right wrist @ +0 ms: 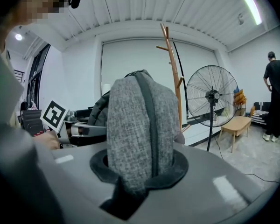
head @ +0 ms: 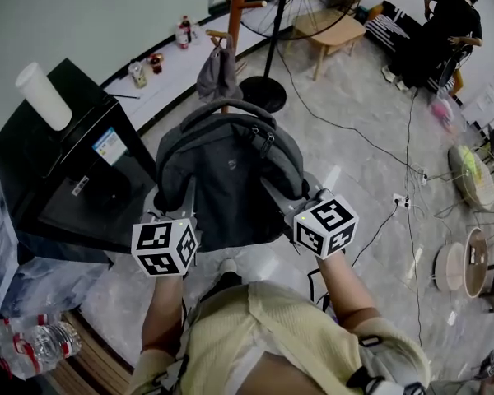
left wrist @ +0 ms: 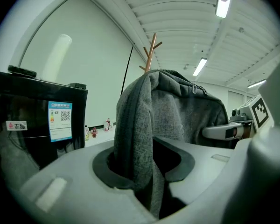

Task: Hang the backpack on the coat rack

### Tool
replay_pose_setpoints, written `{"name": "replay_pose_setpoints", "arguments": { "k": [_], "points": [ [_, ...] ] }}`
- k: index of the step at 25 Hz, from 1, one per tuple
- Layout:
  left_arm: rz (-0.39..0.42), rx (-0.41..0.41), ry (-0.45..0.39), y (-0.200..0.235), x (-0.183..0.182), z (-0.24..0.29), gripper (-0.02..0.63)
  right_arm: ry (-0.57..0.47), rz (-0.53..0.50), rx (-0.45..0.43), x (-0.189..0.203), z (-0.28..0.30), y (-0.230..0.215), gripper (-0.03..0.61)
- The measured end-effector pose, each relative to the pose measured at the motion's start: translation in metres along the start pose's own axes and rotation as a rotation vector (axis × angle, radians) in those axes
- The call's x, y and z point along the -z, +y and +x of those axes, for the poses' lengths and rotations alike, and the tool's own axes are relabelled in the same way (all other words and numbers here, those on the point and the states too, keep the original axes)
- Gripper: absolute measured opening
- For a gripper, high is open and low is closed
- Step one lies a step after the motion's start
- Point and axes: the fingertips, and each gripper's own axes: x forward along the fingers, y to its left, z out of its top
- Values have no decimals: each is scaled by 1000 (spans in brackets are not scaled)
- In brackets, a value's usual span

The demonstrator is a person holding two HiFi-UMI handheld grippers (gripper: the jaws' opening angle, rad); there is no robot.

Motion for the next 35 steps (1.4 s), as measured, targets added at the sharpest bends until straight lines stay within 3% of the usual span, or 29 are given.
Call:
{"name": "replay_pose_setpoints", "arguments": {
  "k": [14, 35],
  "points": [
    [-6, 6, 28, 49, -20, 83, 127, 33, 26, 66, -18, 75, -42, 103],
    [-9, -94, 88, 104, -50, 206, 129, 89, 99, -31, -42, 190, -127, 104]
  ]
}}
